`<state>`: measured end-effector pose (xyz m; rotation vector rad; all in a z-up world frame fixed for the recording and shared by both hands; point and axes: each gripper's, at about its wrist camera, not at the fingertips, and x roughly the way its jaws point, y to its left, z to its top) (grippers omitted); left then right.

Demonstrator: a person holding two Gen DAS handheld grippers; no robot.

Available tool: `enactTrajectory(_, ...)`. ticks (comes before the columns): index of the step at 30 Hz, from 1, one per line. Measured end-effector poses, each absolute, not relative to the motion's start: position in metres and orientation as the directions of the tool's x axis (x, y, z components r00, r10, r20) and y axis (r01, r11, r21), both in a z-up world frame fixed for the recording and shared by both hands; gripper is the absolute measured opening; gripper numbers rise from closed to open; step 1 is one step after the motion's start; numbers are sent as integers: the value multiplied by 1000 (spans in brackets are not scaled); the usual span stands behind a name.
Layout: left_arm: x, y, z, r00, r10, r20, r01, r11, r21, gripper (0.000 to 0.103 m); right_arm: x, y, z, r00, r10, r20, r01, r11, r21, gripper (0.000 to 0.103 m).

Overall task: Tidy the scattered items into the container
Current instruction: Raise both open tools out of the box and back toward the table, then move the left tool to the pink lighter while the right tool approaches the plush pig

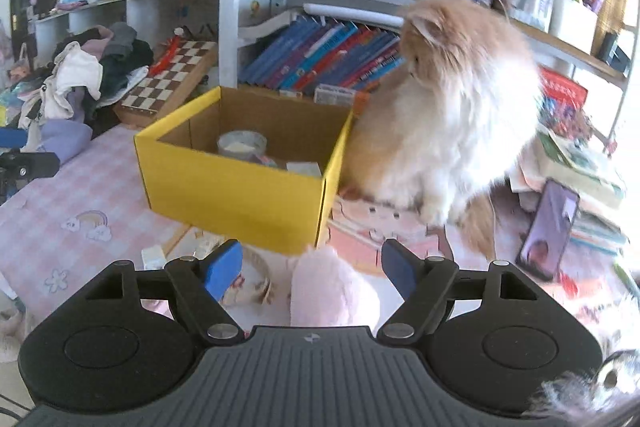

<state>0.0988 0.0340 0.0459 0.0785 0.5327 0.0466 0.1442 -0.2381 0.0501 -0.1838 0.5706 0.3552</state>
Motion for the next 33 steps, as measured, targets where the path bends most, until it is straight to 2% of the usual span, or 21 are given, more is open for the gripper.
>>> enactTrajectory(16, 64, 9, 1, 798, -16, -602, 32, 999, 17, 77, 89, -227, 16, 743, 220, -632, -326, 944, -55, 80)
enactTrajectory(22, 60, -2, -6, 787, -43, -615, 64, 998, 12, 77, 75, -225, 4, 715, 201, -670, -334, 939, -76, 80)
enactTrajectory(33, 61, -14, -14, 771, -58, -635, 78, 997, 3, 77, 76, -234, 2, 716, 168, -677, -307, 948, -90, 80)
